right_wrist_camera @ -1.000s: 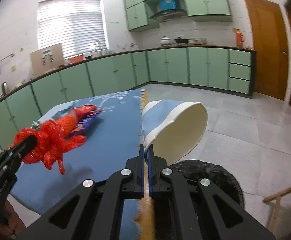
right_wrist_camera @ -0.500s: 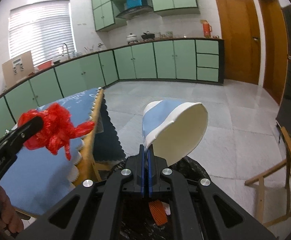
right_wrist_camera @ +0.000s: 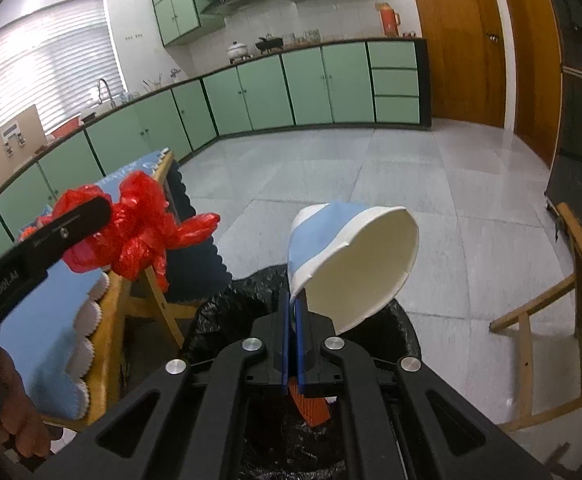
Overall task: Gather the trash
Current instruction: 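Carry the red bag and paper cup over the bin and release both, then move both open tools back over the table toward the snack wrappers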
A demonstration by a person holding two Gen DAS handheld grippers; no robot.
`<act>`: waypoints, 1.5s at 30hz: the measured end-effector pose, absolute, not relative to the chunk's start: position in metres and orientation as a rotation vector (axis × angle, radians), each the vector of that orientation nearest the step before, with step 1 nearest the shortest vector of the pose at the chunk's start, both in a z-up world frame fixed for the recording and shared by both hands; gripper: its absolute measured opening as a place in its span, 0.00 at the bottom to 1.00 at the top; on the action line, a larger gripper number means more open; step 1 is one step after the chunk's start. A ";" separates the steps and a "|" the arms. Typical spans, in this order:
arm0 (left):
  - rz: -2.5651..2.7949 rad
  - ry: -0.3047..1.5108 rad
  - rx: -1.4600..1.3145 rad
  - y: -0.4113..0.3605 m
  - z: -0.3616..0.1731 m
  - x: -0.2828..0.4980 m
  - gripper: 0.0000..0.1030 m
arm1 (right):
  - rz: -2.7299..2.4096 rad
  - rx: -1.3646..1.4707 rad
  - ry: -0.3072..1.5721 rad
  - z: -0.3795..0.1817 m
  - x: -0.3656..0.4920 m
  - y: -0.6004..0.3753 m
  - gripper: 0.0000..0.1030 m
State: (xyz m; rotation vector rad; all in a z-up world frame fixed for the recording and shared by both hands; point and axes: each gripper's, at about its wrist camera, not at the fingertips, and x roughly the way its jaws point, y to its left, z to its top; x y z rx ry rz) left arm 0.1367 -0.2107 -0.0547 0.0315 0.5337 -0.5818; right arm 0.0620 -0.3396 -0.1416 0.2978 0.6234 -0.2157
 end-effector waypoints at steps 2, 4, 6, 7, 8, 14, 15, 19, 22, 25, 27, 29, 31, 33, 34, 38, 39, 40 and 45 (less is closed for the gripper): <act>-0.578 0.550 0.031 -0.211 -0.056 0.139 0.20 | -0.222 0.299 0.638 -0.145 0.063 -0.339 0.07; -0.574 0.553 0.028 -0.212 -0.056 0.139 0.28 | -0.233 0.293 0.647 -0.147 0.065 -0.340 0.14; -0.574 0.549 0.030 -0.211 -0.053 0.138 0.30 | -0.235 0.297 0.647 -0.147 0.064 -0.341 0.18; -0.573 0.548 0.030 -0.212 -0.051 0.138 0.32 | -0.237 0.299 0.645 -0.146 0.064 -0.341 0.20; -0.574 0.546 0.029 -0.211 -0.050 0.137 0.34 | -0.239 0.299 0.642 -0.145 0.063 -0.341 0.21; -0.559 0.537 0.017 -0.200 -0.036 0.135 0.40 | -0.253 0.282 0.602 -0.127 0.061 -0.336 0.37; -0.555 0.534 0.012 -0.197 -0.032 0.135 0.41 | -0.252 0.278 0.594 -0.123 0.061 -0.336 0.40; -0.509 0.507 0.003 -0.179 -0.018 0.136 0.49 | -0.244 0.253 0.545 -0.102 0.063 -0.326 0.55; -0.467 0.491 -0.006 -0.163 -0.007 0.141 0.50 | -0.226 0.237 0.518 -0.087 0.073 -0.314 0.62; -0.396 0.468 -0.016 -0.138 0.003 0.150 0.51 | -0.191 0.222 0.493 -0.074 0.085 -0.297 0.64; -0.352 0.459 -0.025 -0.122 0.008 0.155 0.51 | -0.164 0.212 0.481 -0.067 0.094 -0.285 0.64; -0.304 0.455 -0.037 -0.104 0.011 0.162 0.51 | -0.128 0.204 0.469 -0.059 0.105 -0.268 0.64; -0.269 0.455 -0.044 -0.088 0.013 0.167 0.51 | -0.097 0.198 0.466 -0.055 0.116 -0.255 0.64; -0.230 0.461 -0.043 -0.072 0.015 0.174 0.51 | -0.064 0.187 0.465 -0.051 0.127 -0.239 0.64; -0.207 0.466 -0.041 -0.063 0.016 0.177 0.51 | -0.054 0.183 0.465 -0.049 0.132 -0.233 0.64; -0.138 0.471 -0.044 -0.031 0.018 0.185 0.51 | -0.003 0.179 0.469 -0.045 0.150 -0.206 0.64; -0.117 0.470 -0.041 -0.022 0.019 0.187 0.51 | 0.007 0.176 0.470 -0.045 0.155 -0.200 0.64; -0.102 0.470 -0.039 -0.016 0.019 0.187 0.51 | 0.019 0.173 0.472 -0.044 0.160 -0.193 0.64; -0.021 0.470 -0.021 0.018 0.018 0.193 0.51 | 0.060 0.155 0.490 -0.050 0.177 -0.166 0.64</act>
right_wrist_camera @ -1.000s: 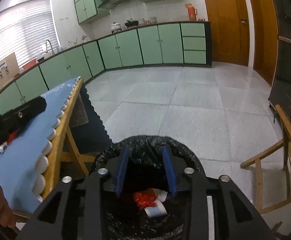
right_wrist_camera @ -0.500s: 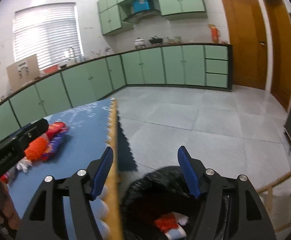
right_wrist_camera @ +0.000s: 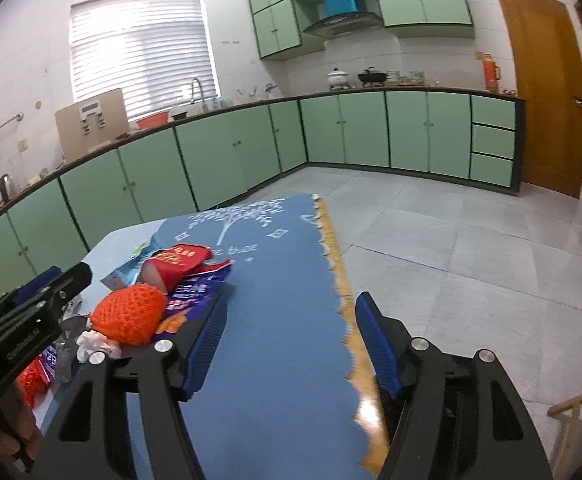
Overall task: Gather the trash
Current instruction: 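Move both open tools back over the table toward the snack wrappers, then grasp a blue snack wrapper with the right tool while the left tool grasps another wrapper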
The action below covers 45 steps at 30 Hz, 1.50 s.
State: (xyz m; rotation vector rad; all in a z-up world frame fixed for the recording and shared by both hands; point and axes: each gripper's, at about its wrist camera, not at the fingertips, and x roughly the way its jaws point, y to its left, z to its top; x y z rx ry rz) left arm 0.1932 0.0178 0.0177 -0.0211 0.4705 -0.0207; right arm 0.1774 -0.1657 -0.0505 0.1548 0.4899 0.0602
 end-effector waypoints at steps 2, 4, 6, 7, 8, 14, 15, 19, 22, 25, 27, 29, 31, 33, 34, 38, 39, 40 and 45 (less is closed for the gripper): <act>0.000 0.481 -0.019 0.028 0.015 0.196 0.51 | 0.071 0.146 0.499 -0.054 0.183 -0.156 0.64; 0.015 0.492 -0.028 0.037 0.012 0.198 0.51 | 0.084 0.138 0.509 -0.056 0.189 -0.148 0.64; 0.027 0.498 -0.030 0.045 0.009 0.199 0.51 | 0.095 0.131 0.520 -0.058 0.196 -0.140 0.64; 0.032 0.499 -0.028 0.048 0.007 0.199 0.51 | 0.099 0.127 0.524 -0.059 0.200 -0.136 0.64; 0.037 0.501 -0.024 0.050 0.007 0.200 0.51 | 0.102 0.124 0.531 -0.060 0.203 -0.133 0.64; 0.051 0.511 -0.027 0.059 0.001 0.203 0.51 | 0.137 0.078 0.589 -0.069 0.224 -0.105 0.64; 0.053 0.512 -0.029 0.061 0.000 0.204 0.51 | 0.140 0.070 0.598 -0.071 0.227 -0.103 0.63; 0.056 0.516 -0.033 0.065 -0.004 0.205 0.51 | 0.154 0.053 0.648 -0.079 0.240 -0.091 0.58; 0.053 0.523 -0.035 0.066 -0.008 0.207 0.51 | 0.163 0.046 0.683 -0.083 0.246 -0.087 0.52; 0.052 0.529 -0.040 0.066 -0.011 0.209 0.51 | 0.180 0.033 0.720 -0.088 0.252 -0.083 0.37; 0.051 0.533 -0.045 0.067 -0.013 0.210 0.51 | 0.203 0.025 0.734 -0.090 0.253 -0.080 0.22; 0.050 0.536 -0.048 0.067 -0.013 0.210 0.51 | 0.220 0.018 0.738 -0.091 0.253 -0.077 0.06; 0.052 0.535 -0.049 0.068 -0.013 0.211 0.51 | 0.233 0.015 0.732 -0.091 0.251 -0.076 0.00; 0.057 0.529 -0.044 0.068 -0.011 0.211 0.51 | 0.236 0.015 0.714 -0.089 0.246 -0.076 0.00; 0.058 0.526 -0.041 0.069 -0.011 0.210 0.51 | 0.233 0.017 0.705 -0.088 0.244 -0.077 0.00; 0.061 0.514 -0.048 0.077 -0.007 0.206 0.52 | 0.218 0.051 0.675 -0.081 0.235 -0.088 0.00; 0.063 0.510 -0.051 0.080 -0.007 0.204 0.53 | 0.215 0.054 0.670 -0.079 0.233 -0.091 0.00; 0.067 0.506 -0.052 0.083 -0.006 0.202 0.53 | 0.211 0.058 0.660 -0.077 0.230 -0.095 0.00; 0.116 0.489 -0.076 0.104 0.003 0.197 0.54 | 0.212 0.066 0.645 -0.068 0.227 -0.106 0.02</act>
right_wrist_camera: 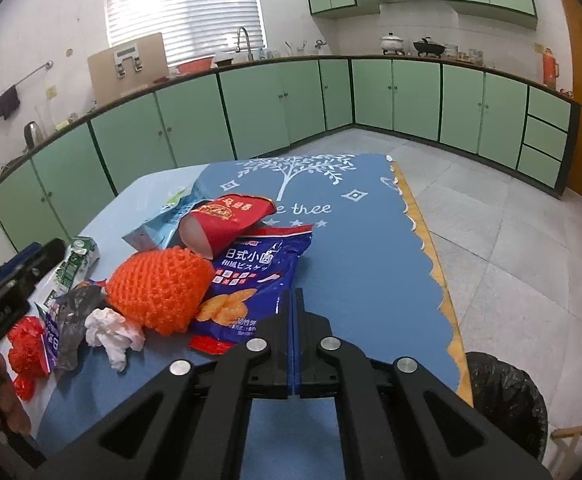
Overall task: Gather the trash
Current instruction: 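Grasp a blue snack wrapper with the right tool while the left tool grasps another wrapper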
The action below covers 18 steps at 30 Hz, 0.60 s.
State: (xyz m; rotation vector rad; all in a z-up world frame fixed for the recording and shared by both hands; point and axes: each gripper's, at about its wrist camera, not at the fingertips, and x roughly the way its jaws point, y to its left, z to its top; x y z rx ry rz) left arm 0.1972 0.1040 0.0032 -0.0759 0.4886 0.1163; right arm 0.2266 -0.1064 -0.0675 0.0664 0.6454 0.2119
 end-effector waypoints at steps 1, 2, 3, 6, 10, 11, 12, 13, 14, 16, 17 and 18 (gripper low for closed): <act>0.131 0.482 -0.079 0.108 0.005 0.197 0.55 | 0.215 0.066 0.647 -0.067 0.229 -0.105 0.06; 0.140 0.479 -0.080 0.110 0.006 0.198 0.55 | 0.216 0.061 0.650 -0.068 0.232 -0.103 0.12; 0.147 0.478 -0.082 0.113 0.007 0.198 0.55 | 0.217 0.059 0.657 -0.068 0.236 -0.100 0.32; 0.162 0.480 -0.087 0.119 0.008 0.200 0.55 | 0.204 0.053 0.679 -0.074 0.246 -0.093 0.55; 0.180 0.478 -0.092 0.131 0.010 0.201 0.56 | 0.208 0.051 0.756 -0.089 0.264 -0.086 0.54; 0.186 0.477 -0.097 0.135 0.011 0.201 0.56 | 0.227 0.058 0.776 -0.093 0.266 -0.085 0.51; 0.192 0.477 -0.102 0.138 0.011 0.201 0.56 | 0.256 0.065 0.794 -0.097 0.268 -0.082 0.35; 0.196 0.477 -0.108 0.142 0.012 0.201 0.56 | 0.267 0.063 0.798 -0.098 0.268 -0.081 0.28; 0.201 0.477 -0.112 0.144 0.012 0.202 0.56 | 0.264 0.058 0.792 -0.097 0.267 -0.080 0.27; 0.210 0.477 -0.118 0.149 0.013 0.202 0.56 | 0.257 0.057 0.770 -0.094 0.262 -0.081 0.06; 0.212 0.477 -0.120 0.150 0.013 0.201 0.56 | 0.252 0.060 0.765 -0.094 0.261 -0.082 0.06; 0.214 0.477 -0.122 0.151 0.013 0.200 0.56 | 0.251 0.071 0.753 -0.092 0.258 -0.085 0.05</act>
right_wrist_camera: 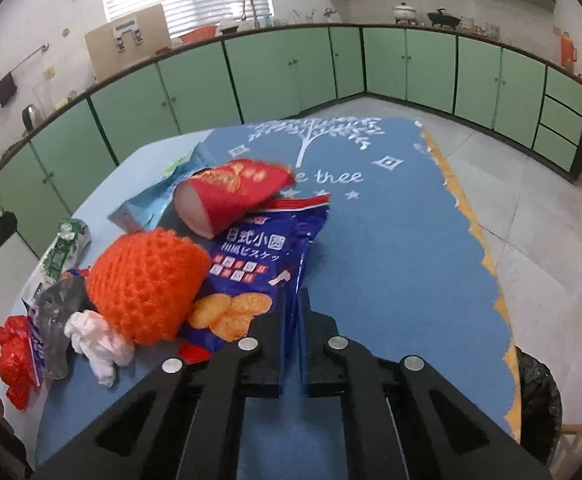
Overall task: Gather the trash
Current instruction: 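Grasp a blue snack wrapper with the right tool while the left tool grasps another wrapper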
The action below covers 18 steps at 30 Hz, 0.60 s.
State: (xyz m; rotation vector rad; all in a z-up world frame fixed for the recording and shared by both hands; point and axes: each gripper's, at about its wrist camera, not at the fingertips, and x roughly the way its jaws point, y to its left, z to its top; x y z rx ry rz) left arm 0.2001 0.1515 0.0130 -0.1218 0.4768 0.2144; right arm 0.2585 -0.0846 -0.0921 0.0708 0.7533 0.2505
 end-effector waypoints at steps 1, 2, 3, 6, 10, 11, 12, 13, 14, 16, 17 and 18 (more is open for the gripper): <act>0.217 0.478 -0.122 0.153 0.013 0.199 0.56 | 0.245 0.077 0.746 -0.091 0.257 -0.086 0.04; 0.217 0.479 -0.123 0.153 0.013 0.198 0.56 | 0.238 0.083 0.736 -0.089 0.254 -0.089 0.04; 0.214 0.480 -0.126 0.153 0.013 0.197 0.56 | 0.232 0.090 0.725 -0.087 0.250 -0.092 0.04; 0.191 0.491 -0.123 0.147 0.010 0.193 0.57 | 0.205 0.097 0.697 -0.081 0.242 -0.100 0.04; 0.161 0.520 -0.104 0.129 -0.002 0.184 0.58 | 0.176 0.100 0.665 -0.072 0.233 -0.112 0.03; 0.149 0.529 -0.104 0.125 -0.006 0.181 0.58 | 0.171 0.101 0.660 -0.071 0.231 -0.114 0.03; 0.146 0.535 -0.099 0.120 -0.010 0.178 0.58 | 0.166 0.101 0.656 -0.070 0.229 -0.116 0.03; 0.148 0.542 -0.087 0.115 -0.015 0.176 0.58 | 0.161 0.100 0.652 -0.069 0.226 -0.118 0.03; 0.151 0.551 -0.078 0.112 -0.019 0.175 0.58 | 0.157 0.099 0.649 -0.069 0.224 -0.119 0.03; 0.149 0.571 -0.073 0.108 -0.026 0.175 0.58 | 0.154 0.097 0.642 -0.069 0.220 -0.120 0.03; 0.152 0.578 -0.070 0.107 -0.029 0.175 0.58 | 0.154 0.097 0.638 -0.069 0.218 -0.121 0.03; 0.155 0.582 -0.068 0.107 -0.033 0.174 0.58 | 0.153 0.098 0.635 -0.069 0.217 -0.121 0.03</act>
